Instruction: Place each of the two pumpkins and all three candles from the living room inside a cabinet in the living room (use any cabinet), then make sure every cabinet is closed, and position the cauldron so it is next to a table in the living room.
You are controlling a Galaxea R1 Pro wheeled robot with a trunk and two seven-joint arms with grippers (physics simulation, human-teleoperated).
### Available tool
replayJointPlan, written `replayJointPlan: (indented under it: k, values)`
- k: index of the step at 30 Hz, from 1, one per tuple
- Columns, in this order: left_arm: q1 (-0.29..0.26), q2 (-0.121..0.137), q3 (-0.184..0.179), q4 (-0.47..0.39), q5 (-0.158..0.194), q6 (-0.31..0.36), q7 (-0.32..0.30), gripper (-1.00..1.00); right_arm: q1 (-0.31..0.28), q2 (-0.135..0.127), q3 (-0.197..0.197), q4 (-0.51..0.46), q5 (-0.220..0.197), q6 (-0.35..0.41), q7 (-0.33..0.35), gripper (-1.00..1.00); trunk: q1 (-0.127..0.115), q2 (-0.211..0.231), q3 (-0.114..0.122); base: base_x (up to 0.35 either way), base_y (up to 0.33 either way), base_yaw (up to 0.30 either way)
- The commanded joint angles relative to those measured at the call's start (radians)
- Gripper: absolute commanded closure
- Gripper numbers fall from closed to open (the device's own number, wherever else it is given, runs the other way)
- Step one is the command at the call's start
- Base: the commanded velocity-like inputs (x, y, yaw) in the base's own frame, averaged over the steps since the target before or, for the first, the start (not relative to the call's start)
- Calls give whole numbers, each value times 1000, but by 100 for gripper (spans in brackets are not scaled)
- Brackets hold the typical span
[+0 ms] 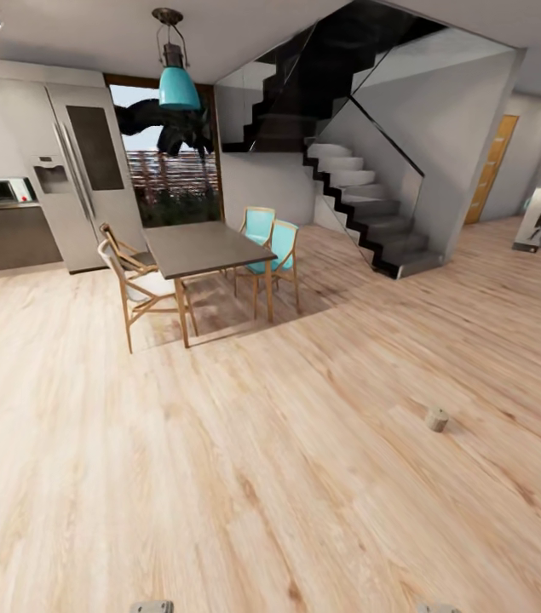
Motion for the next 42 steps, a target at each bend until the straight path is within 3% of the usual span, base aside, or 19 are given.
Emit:
replayJointPlan:
  k: [1,12,34,42]
  values:
    - [0,0,0,0,0,0,0,-100,1,0,0,-1,1,0,1,-100,0,0,0,335,0,0]
    - [0,0,0,0,0,1,0,-100,3,2,-1,-2,-10,-61,2,-100,0,0,0,335,0,0]
    - [0,1,0,0,0,1,0,-100,5,6,-1,-2,-11,-64,2,-100,0,0,0,335,0,-1]
    - [0,1,0,0,0,1,0,-100,5,6,-1,-1,-12,-65,2,-100,0,0,0,335,0,-215]
